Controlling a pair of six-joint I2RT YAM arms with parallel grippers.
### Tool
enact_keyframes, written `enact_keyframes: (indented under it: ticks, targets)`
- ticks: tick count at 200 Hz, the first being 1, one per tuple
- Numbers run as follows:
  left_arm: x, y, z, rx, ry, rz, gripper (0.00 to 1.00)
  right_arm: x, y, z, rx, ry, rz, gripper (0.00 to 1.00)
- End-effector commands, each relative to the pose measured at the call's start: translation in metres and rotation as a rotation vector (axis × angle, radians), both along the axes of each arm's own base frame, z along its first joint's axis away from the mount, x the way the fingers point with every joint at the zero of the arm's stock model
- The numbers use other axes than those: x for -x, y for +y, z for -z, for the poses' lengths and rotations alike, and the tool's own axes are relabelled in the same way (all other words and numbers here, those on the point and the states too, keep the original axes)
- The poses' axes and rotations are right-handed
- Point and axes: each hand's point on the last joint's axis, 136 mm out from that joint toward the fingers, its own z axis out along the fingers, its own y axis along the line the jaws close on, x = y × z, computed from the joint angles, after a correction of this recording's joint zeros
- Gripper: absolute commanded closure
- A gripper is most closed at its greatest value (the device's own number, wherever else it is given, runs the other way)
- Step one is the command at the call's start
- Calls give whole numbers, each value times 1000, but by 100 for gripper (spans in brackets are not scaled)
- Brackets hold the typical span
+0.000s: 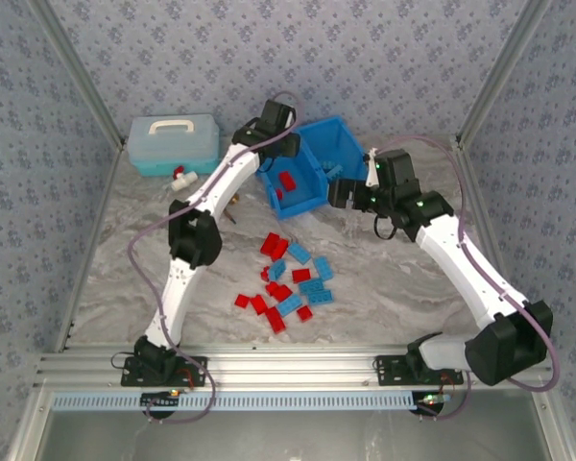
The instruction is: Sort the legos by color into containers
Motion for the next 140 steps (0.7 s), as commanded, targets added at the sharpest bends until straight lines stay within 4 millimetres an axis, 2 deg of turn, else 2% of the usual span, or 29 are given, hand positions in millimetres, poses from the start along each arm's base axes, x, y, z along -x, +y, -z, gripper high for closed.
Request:
enact_keyframes:
  ticks: [1, 26, 63, 65, 68, 86, 113, 125, 130, 135, 140]
  targets:
    - [5, -3, 13, -19, 53, 66, 62, 7, -8, 5, 20, 18, 33, 0]
    - [4, -10, 5, 22, 39, 86, 48, 5, -8, 7, 25, 17, 34, 0]
    - [12, -15, -41, 100, -9, 102, 38, 2, -7, 20, 50, 45, 33, 0]
    - [13, -15, -45, 105, -13, 105, 37, 5, -9, 32, 62, 71, 33, 0]
    - [15, -15, -49, 109, -16, 108, 36, 7, -9, 37, 68, 82, 30, 0]
    - [26, -13, -78, 131, -39, 119, 33, 13, -6, 54, 83, 122, 9, 0]
    - [54, -9, -120, 169, -60, 154, 31, 34, 16, 88, 120, 201, -96, 4]
    - [72, -5, -131, 179, -65, 176, 31, 46, 26, 106, 143, 248, -138, 4]
    - [80, -5, -129, 180, -60, 188, 31, 50, 28, 114, 153, 271, -145, 4]
    - [89, -3, -139, 194, -84, 204, 30, 54, 32, 122, 164, 292, -156, 4]
    - [97, -1, -135, 194, -80, 215, 30, 58, 35, 130, 174, 310, -165, 3]
